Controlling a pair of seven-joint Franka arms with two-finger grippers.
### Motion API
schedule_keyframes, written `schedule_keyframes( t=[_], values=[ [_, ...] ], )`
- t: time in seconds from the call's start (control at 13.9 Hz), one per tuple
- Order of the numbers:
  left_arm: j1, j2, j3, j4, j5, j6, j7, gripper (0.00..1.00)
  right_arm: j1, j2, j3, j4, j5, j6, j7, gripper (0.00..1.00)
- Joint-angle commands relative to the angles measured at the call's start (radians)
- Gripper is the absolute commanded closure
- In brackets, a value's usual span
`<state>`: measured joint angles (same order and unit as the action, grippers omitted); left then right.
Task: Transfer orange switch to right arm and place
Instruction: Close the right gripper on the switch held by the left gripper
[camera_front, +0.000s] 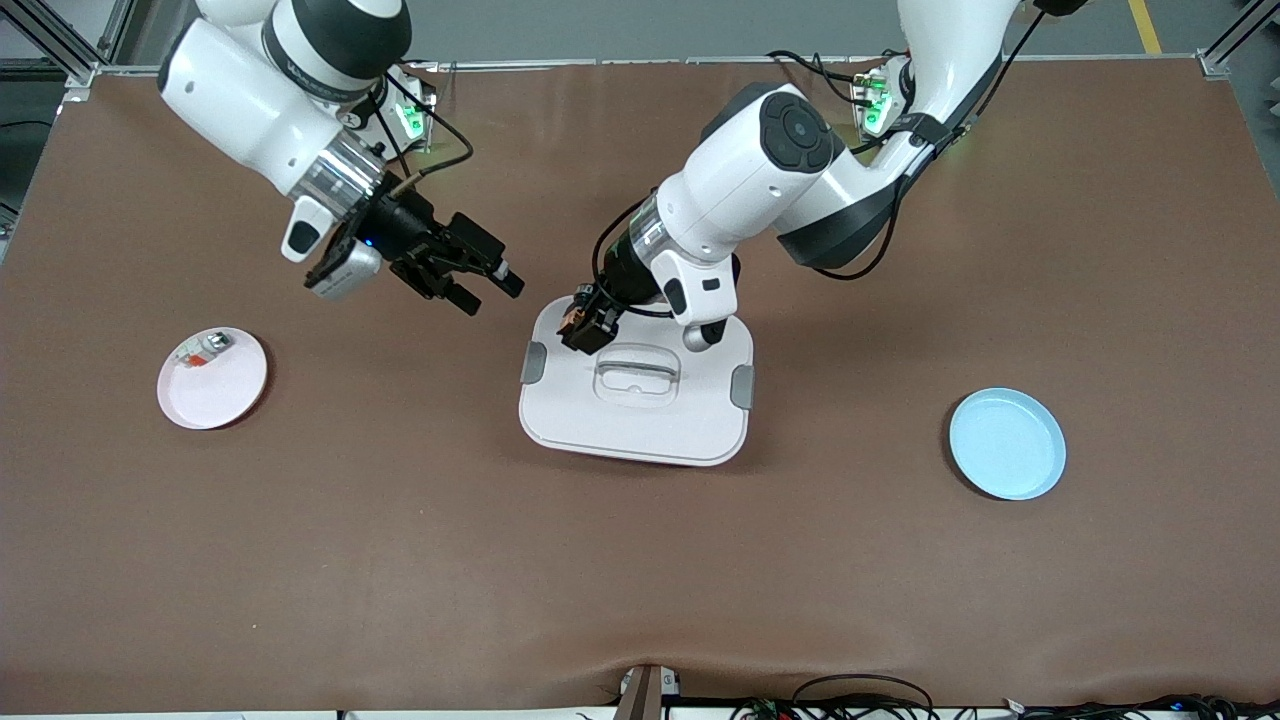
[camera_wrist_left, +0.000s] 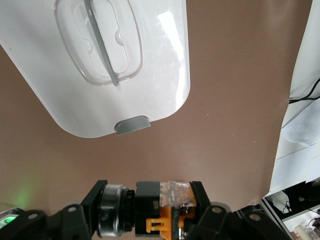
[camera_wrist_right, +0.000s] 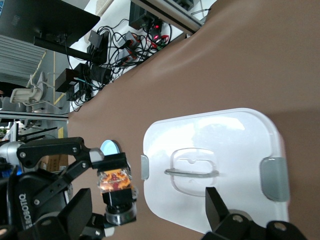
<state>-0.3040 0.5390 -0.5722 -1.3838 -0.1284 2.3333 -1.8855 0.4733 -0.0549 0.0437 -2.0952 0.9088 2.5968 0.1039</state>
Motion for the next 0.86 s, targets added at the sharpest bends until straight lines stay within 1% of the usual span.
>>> schedule_keyframes(
  t=[0.0,0.14,0.29,0.58,0.65,0.79],
  values=[
    [-0.004,0.01,0.003,0.023,-0.016,0.004,-0.009,0.71,0.028,0.076,-0.008,0.105,0.051,-0.01,-0.035,0.0],
    [-0.004,0.009,0.003,0.023,-0.016,0.003,-0.01,0.71,0.034,0.104,-0.008,0.136,0.071,-0.009,-0.038,0.0],
    [-0.004,0.009,0.003,0.023,-0.016,0.004,-0.009,0.71,0.047,0.135,-0.008,0.155,0.122,-0.004,-0.099,0.0],
    [-0.001,0.006,0.003,0.023,-0.017,0.003,-0.012,0.71,0.065,0.161,-0.01,0.161,0.313,-0.004,-0.295,0.0],
    [-0.001,0.004,0.003,0.023,-0.017,0.003,-0.015,0.71,0.07,0.161,-0.01,0.161,0.335,-0.004,-0.324,0.0],
    [0.0,0.004,0.002,0.023,-0.017,0.004,-0.02,0.71,0.073,0.165,-0.01,0.161,0.337,-0.006,-0.346,0.0]
  ],
)
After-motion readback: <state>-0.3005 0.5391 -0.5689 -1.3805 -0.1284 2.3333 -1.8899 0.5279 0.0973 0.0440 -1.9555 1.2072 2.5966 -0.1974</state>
